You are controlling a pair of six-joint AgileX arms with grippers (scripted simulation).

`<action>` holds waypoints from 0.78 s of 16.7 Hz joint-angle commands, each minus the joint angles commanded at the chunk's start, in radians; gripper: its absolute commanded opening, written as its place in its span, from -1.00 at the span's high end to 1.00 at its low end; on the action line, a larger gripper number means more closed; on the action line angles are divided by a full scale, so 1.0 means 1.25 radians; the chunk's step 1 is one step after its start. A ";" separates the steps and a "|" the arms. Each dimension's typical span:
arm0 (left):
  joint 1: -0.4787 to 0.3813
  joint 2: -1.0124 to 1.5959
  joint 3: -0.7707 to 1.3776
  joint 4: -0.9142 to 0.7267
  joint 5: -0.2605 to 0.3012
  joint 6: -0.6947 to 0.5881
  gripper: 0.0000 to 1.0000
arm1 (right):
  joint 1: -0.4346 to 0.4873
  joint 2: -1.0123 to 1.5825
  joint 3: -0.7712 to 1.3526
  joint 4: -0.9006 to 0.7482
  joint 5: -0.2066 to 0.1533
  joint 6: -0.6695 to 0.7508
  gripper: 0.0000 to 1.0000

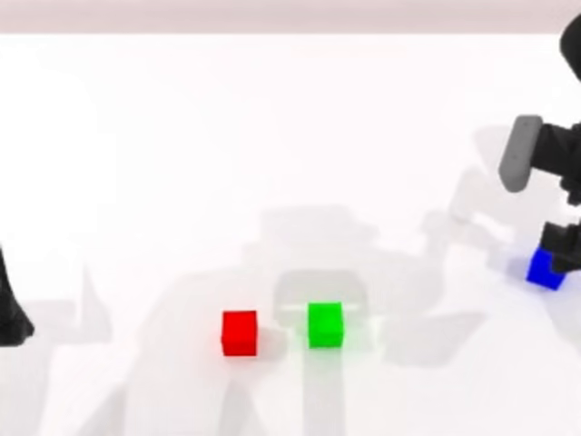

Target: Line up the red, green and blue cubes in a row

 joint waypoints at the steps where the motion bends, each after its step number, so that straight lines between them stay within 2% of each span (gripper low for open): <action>1: 0.000 0.000 0.000 0.000 0.000 0.000 -1.00 | 0.001 0.004 -0.007 0.011 0.000 0.000 -1.00; 8: 0.000 0.000 0.000 0.000 0.000 0.000 -1.00 | 0.005 0.083 -0.125 0.215 0.000 0.004 -1.00; 13: 0.000 0.000 0.000 0.000 0.000 0.000 -1.00 | 0.005 0.093 -0.139 0.233 0.000 0.004 -1.00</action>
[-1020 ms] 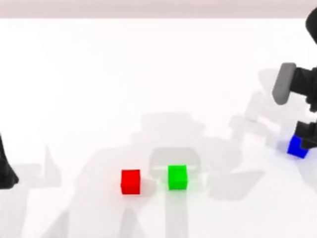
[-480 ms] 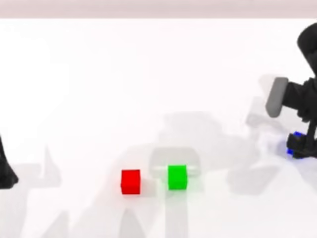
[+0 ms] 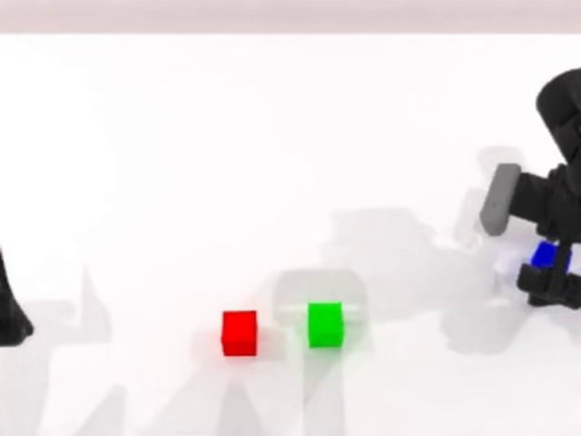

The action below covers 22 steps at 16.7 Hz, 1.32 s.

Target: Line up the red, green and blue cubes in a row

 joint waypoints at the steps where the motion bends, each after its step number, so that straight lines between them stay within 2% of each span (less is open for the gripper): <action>1: 0.000 0.000 0.000 0.000 0.000 0.000 -1.00 | 0.000 0.000 0.000 0.000 0.000 0.000 -0.85; 13: 0.000 0.000 0.000 0.000 0.000 0.000 -1.00 | 0.000 0.000 0.000 0.000 0.000 0.000 0.96; 22: 0.000 0.000 0.000 0.000 0.000 0.000 -1.00 | 0.000 -0.020 0.002 -0.019 -0.005 0.011 1.00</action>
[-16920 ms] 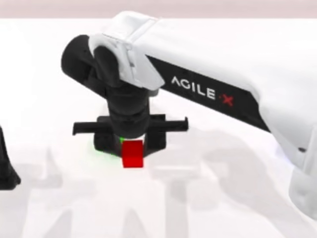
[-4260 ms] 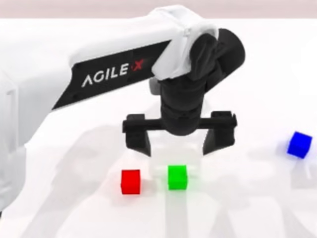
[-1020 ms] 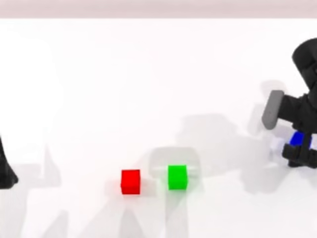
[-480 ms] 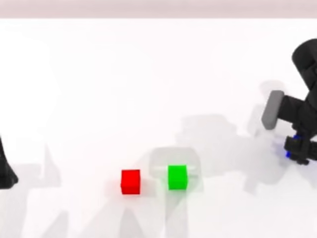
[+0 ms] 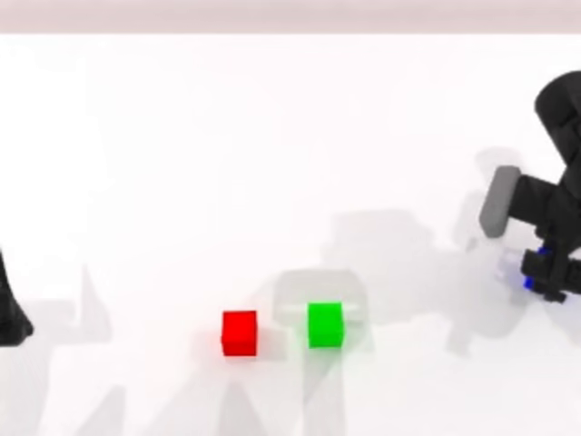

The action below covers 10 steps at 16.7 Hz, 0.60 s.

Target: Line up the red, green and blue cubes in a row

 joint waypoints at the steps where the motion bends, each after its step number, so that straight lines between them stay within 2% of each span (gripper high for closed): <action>1: 0.000 0.000 0.000 0.000 0.000 0.000 -1.00 | 0.000 -0.001 0.002 -0.003 0.000 -0.001 1.00; 10: 0.000 0.000 0.000 0.000 0.000 0.000 -1.00 | 0.007 -0.082 0.124 -0.206 0.000 -0.003 1.00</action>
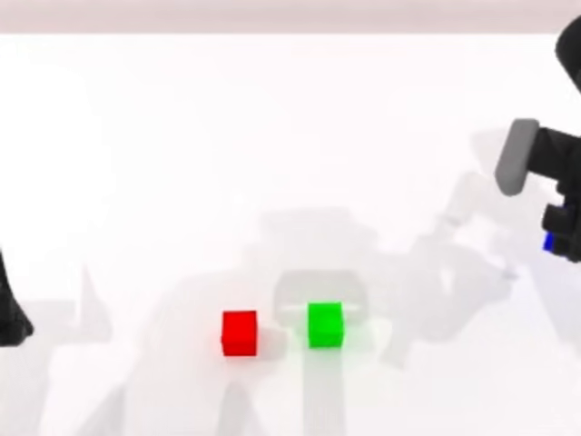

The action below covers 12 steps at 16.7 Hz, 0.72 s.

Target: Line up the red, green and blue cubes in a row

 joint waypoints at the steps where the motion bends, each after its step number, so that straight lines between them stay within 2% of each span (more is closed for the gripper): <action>1: 0.000 0.000 0.000 0.000 0.000 0.000 -1.00 | 0.000 -0.001 0.001 -0.001 0.000 0.000 1.00; 4: 0.000 0.000 0.000 0.000 0.000 0.000 -1.00 | -0.002 0.003 -0.001 0.001 0.000 0.001 1.00; 6: 0.000 0.000 0.000 0.000 0.000 0.000 -1.00 | 0.027 0.002 0.004 -0.004 0.000 0.003 1.00; 9: 0.000 0.000 0.000 0.000 0.000 0.000 -1.00 | 0.121 -0.001 0.014 -0.019 -0.001 0.012 1.00; 12: 0.000 0.000 0.000 0.000 0.000 0.000 -1.00 | 0.244 -0.008 0.022 -0.036 -0.003 0.027 1.00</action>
